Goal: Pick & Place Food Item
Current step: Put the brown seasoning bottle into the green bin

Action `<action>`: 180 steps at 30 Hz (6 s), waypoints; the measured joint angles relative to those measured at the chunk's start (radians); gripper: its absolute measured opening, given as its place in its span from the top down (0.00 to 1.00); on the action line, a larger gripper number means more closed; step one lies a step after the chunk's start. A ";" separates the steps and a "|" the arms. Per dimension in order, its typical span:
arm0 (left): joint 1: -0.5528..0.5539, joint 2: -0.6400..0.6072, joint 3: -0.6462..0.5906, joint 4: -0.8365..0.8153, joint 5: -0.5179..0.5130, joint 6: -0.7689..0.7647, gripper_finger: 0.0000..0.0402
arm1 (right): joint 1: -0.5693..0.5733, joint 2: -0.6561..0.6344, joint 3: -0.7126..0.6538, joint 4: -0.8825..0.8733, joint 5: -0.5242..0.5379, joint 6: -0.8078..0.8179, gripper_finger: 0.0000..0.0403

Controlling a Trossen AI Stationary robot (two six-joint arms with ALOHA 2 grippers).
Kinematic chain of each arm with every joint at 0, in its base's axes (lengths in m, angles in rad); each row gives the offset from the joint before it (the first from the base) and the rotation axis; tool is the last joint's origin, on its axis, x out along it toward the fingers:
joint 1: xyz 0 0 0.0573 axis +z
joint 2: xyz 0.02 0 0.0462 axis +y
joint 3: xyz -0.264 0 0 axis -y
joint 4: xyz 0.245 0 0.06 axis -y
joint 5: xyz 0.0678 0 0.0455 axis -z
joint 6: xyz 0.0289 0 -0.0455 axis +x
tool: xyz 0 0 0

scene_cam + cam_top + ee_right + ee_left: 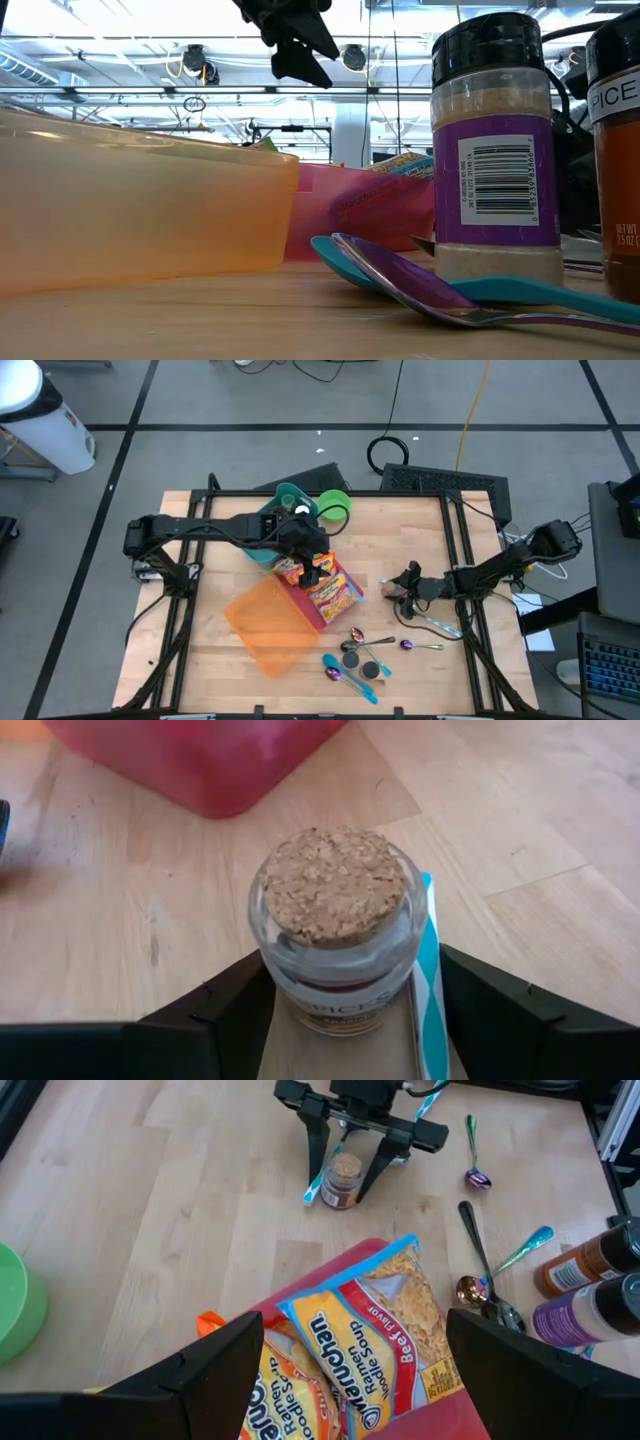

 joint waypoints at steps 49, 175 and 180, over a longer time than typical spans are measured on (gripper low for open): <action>0.000 0.000 0.000 0.001 0.001 0.001 0.19 | 0.071 -0.091 0.223 -0.251 -0.083 -0.184 0.23; -0.090 0.229 0.031 0.356 -0.081 0.101 0.04 | -0.085 0.068 0.684 -0.384 -0.144 -0.378 0.55; -0.092 0.229 0.032 0.331 -0.144 0.093 0.08 | -0.086 0.069 0.684 -0.392 -0.133 -0.362 0.55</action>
